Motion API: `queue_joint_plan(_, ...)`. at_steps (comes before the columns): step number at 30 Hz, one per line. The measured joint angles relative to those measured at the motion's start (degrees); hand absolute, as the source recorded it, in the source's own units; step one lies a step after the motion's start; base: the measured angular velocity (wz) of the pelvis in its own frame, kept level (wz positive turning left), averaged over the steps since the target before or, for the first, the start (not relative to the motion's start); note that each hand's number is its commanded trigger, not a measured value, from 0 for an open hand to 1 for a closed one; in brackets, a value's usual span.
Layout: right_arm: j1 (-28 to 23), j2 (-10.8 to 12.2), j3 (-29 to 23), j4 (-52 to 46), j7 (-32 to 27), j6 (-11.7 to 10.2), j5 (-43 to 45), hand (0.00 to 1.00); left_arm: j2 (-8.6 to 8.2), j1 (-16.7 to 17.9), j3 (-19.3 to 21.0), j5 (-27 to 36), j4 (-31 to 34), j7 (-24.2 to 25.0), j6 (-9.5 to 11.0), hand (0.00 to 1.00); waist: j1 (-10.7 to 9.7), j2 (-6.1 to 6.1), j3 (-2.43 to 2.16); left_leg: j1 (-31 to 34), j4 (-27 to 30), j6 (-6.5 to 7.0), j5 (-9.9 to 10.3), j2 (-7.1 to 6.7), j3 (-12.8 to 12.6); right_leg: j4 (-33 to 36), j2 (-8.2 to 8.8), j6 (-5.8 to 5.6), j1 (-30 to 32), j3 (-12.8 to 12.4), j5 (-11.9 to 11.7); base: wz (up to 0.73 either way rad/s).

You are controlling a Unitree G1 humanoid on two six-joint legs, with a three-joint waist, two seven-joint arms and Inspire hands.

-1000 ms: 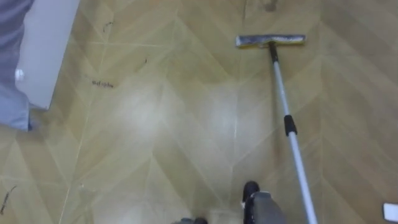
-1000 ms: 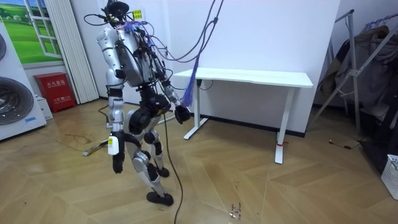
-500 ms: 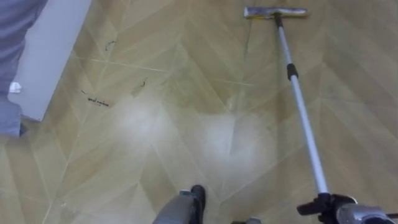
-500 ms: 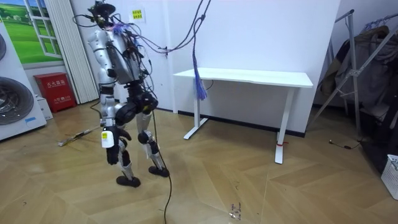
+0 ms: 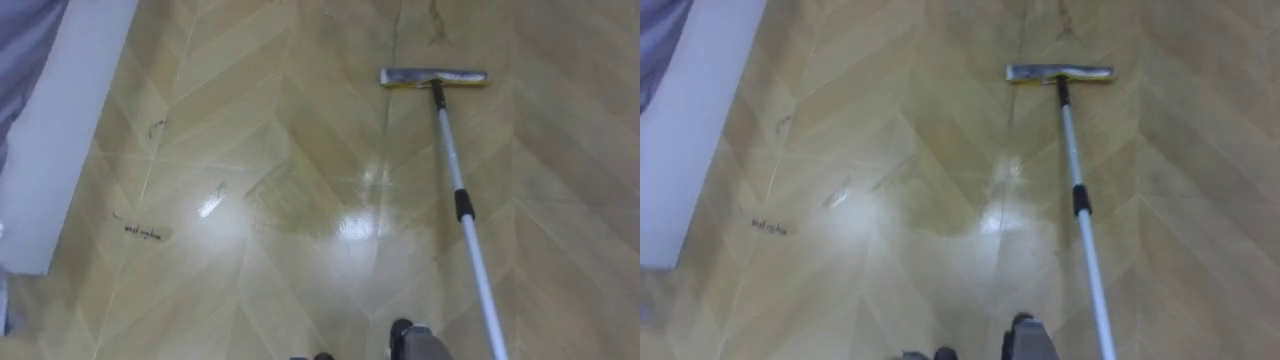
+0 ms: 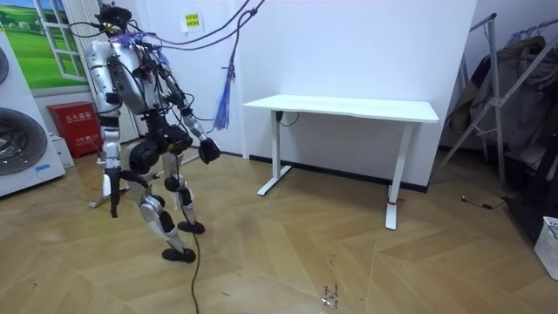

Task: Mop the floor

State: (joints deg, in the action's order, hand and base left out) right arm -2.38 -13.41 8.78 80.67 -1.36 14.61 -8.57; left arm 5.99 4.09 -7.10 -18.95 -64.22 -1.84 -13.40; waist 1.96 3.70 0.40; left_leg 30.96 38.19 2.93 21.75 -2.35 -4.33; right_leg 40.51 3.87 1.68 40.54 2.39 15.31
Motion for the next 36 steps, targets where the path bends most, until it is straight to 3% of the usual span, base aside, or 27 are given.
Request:
queue_joint_plan(3,3.68,-0.21,-0.12,-0.08,-0.45,2.13,1.45,1.00,0.80,-0.04,0.18,3.95,-0.01,-0.18,-0.44,0.00,0.08,-0.69,0.46,0.17,4.79,-1.18,0.65,1.48,0.12,2.30,-0.74,1.78,-1.16,0.58,3.26,-0.02)
queue_joint_plan(4,5.89,-0.56,-0.09,0.69,-0.57,2.49,1.97,1.00,1.21,-0.04,0.10,5.23,-0.03,-0.20,-0.56,0.00,0.16,-1.32,0.87,1.95,10.31,-1.50,0.42,2.34,0.30,4.03,-1.25,2.14,-1.46,0.74,4.89,0.00)
queue_joint_plan(5,8.75,-1.10,-0.16,1.78,-0.53,3.01,2.23,1.00,1.77,-0.02,0.05,5.92,-0.07,-0.18,-1.00,0.00,0.93,-1.48,0.96,4.16,15.81,-2.84,-0.44,3.36,0.73,6.00,-2.07,2.92,-1.64,0.63,6.23,-0.03)
queue_joint_plan(7,12.86,-2.77,-0.16,1.96,-0.52,3.78,2.53,1.00,2.12,-0.06,0.02,5.93,-0.19,-0.19,-1.54,0.00,2.02,-2.34,1.30,7.71,23.04,-3.69,-2.66,4.05,1.56,8.55,-2.77,3.67,-1.50,0.55,8.14,-0.03)
queue_joint_plan(9,16.80,-4.84,0.64,1.88,-0.47,3.81,1.53,1.00,2.39,-0.07,-0.02,5.96,-0.19,-0.07,-1.43,0.00,3.25,-2.69,1.33,10.94,22.29,-3.45,-2.29,3.67,1.75,9.69,-3.39,4.00,-1.47,0.22,9.24,0.05)
queue_joint_plan(11,19.11,-6.10,0.67,1.57,-0.46,3.65,0.49,1.00,3.02,0.34,0.27,5.88,-0.18,0.27,-1.44,0.00,5.47,-3.15,1.29,14.58,16.38,-3.54,-2.39,3.25,1.08,9.88,-3.70,4.01,-1.96,0.09,9.95,-0.14)
queue_joint_plan(12,20.03,-6.40,0.52,0.51,-0.35,3.67,-0.18,1.00,3.57,1.05,0.45,5.86,-0.09,0.58,-1.31,0.00,6.61,-3.51,1.28,16.02,10.48,-3.64,-3.15,2.56,0.49,9.85,-3.74,3.71,-2.93,0.09,10.63,-0.15)
queue_joint_plan(13,20.43,-6.10,0.05,-0.64,0.01,3.57,-0.45,1.00,4.03,1.98,1.59,5.79,-0.17,1.28,-1.18,0.00,7.10,-3.55,1.18,16.59,6.12,-1.72,-6.64,2.27,0.13,9.55,-3.70,3.46,-4.69,0.05,11.73,-0.15)
queue_joint_plan(14,20.40,-5.86,0.05,-0.83,0.53,3.46,-0.70,1.00,4.17,2.36,2.05,5.80,-0.18,1.49,-1.10,0.00,7.36,-3.64,0.95,16.27,5.10,-1.39,-8.00,2.05,0.19,9.16,-3.64,3.24,-5.73,-0.08,12.22,-0.06)
queue_joint_plan(15,19.93,-5.57,0.14,-0.81,1.44,3.46,-1.60,1.00,4.37,3.28,2.42,5.92,-0.24,1.87,-1.03,0.00,7.20,-4.03,0.49,14.55,4.36,-0.20,-8.75,1.17,0.09,8.34,-3.28,2.15,-7.56,-0.51,13.35,0.20)
queue_joint_plan(17,17.15,-5.59,0.18,-0.73,1.98,3.44,-2.27,1.00,4.07,3.65,2.33,5.89,-0.66,2.85,-0.78,0.00,6.35,-3.92,0.46,11.91,4.73,2.51,-7.63,0.51,-1.32,7.58,-1.75,1.19,-10.65,-0.26,14.29,0.31)
queue_joint_plan(18,16.48,-5.62,0.30,-0.47,2.02,3.39,-2.16,1.00,3.97,3.68,2.39,5.88,-0.75,2.89,-0.46,0.00,6.44,-3.91,0.45,11.36,5.09,2.77,-6.70,0.39,-1.66,8.51,-1.57,0.79,-10.80,-0.54,14.06,0.00)
queue_joint_plan(19,14.82,-5.78,0.50,-0.20,2.08,3.26,-1.87,1.00,3.85,3.41,2.52,5.93,-1.02,3.02,-0.06,0.00,6.32,-3.78,0.50,10.13,5.77,3.30,-4.86,0.10,-2.37,12.08,-0.73,-1.19,-10.46,-0.60,12.88,-0.12)
queue_joint_plan(20,13.81,-5.96,0.53,-0.14,2.11,3.07,-1.57,1.00,3.82,3.06,2.55,5.89,-1.07,3.00,0.00,0.00,6.00,-3.68,0.53,9.29,5.87,3.55,-4.08,-0.40,-2.45,14.36,-0.16,-2.01,-10.18,-0.60,12.02,-0.06)
queue_joint_plan(21,11.36,-6.31,0.76,-0.10,1.94,2.85,-0.54,1.00,3.72,2.56,2.54,5.90,-1.05,2.54,0.42,0.00,5.57,-3.11,0.50,7.71,6.00,4.00,-2.54,-0.95,-2.50,19.32,0.28,-2.96,-8.46,-0.83,9.06,0.00)
queue_joint_plan(22,8.91,-6.53,0.96,-0.13,1.18,2.67,-0.31,1.00,3.47,2.11,2.54,5.89,-1.05,2.02,1.22,0.00,5.37,-1.90,0.37,6.49,6.10,4.27,-1.11,-1.04,-1.91,23.22,-0.07,-3.27,-6.71,-1.46,6.31,-0.04)
queue_joint_plan(23,7.73,-6.39,1.19,-0.19,0.70,2.52,-0.31,1.00,3.41,1.93,2.46,5.89,-1.02,1.85,1.38,0.00,5.28,-1.23,-0.03,6.21,5.97,4.25,-0.64,-0.97,-1.58,23.89,-0.25,-3.24,-5.53,-1.94,6.33,-0.06)
queue_joint_plan(24,6.32,-5.80,1.19,-0.21,-0.14,2.49,-0.34,1.00,3.30,1.34,2.38,5.90,-1.00,1.13,1.54,0.00,4.33,-0.26,-0.06,5.48,5.21,4.29,-0.34,-0.97,-1.37,24.08,-0.37,-3.10,-2.63,-2.14,6.73,0.00)
queue_joint_plan(25,5.48,-5.02,1.07,-0.22,-0.92,2.48,-0.30,1.00,3.23,0.91,2.41,5.96,-1.00,0.72,1.60,0.00,3.41,0.38,0.30,4.67,4.28,4.23,-0.23,-1.10,-1.26,21.92,0.21,-2.98,0.67,-2.23,6.86,0.00)
queue_joint_plan(27,3.95,-3.58,1.02,-0.57,-1.41,2.47,0.07,1.00,3.16,0.76,2.40,5.94,-0.91,0.42,1.43,0.00,2.38,1.03,0.08,3.34,2.69,3.72,0.04,-0.96,-1.24,12.00,0.81,-2.58,3.69,-2.14,6.32,-0.09)
queue_joint_plan(28,3.04,-2.71,0.49,-0.59,-1.50,2.50,0.20,1.00,3.09,0.81,2.44,5.97,-0.96,0.22,1.23,0.00,2.34,1.13,0.05,1.68,1.73,3.07,0.92,-0.77,-1.25,4.77,1.20,-1.81,4.15,-1.90,4.07,-0.13)
queue_joint_plan(29,2.48,-2.13,-0.43,-0.63,-1.47,2.67,1.40,1.00,2.92,1.04,2.49,6.15,-1.05,0.17,0.67,0.00,2.35,1.22,0.09,-0.02,1.60,2.16,2.10,-0.32,-1.17,1.32,1.17,-1.71,3.54,-1.53,0.15,-0.13)
queue_joint_plan(30,2.37,-1.87,-1.07,-0.76,-1.45,2.84,2.21,1.00,2.79,1.32,2.49,6.44,-1.06,0.18,0.30,0.00,2.49,0.87,0.13,-0.88,1.60,1.60,2.55,-0.09,-1.07,0.96,1.09,-1.43,2.65,-1.01,-1.01,-0.14)
queue_joint_plan(32,4.28,-1.85,-1.69,-0.80,-1.58,3.94,4.46,1.00,2.43,1.64,2.45,8.30,-1.14,0.27,-0.80,0.00,2.98,1.50,-0.09,-2.90,3.54,-0.21,3.58,1.28,-0.24,1.52,-0.60,0.66,-0.02,0.42,-0.44,-0.19)
queue_joint_plan(35,9.96,-3.32,-1.50,-0.28,-1.57,5.55,6.31,1.00,2.42,1.49,2.39,10.90,-1.07,0.03,-0.82,0.00,3.05,1.17,0.15,-2.41,7.66,-0.42,3.47,2.26,-0.07,3.85,-1.34,2.02,-0.62,0.67,2.05,-0.03)
queue_joint_plan(36,13.28,-4.44,-1.16,0.48,-1.48,5.53,6.01,1.00,2.50,1.34,2.41,12.95,-1.06,0.02,-0.82,0.00,3.22,1.10,0.26,-1.49,10.16,-1.04,3.13,2.79,-0.10,5.01,-1.41,2.61,-0.85,0.96,3.29,0.15)
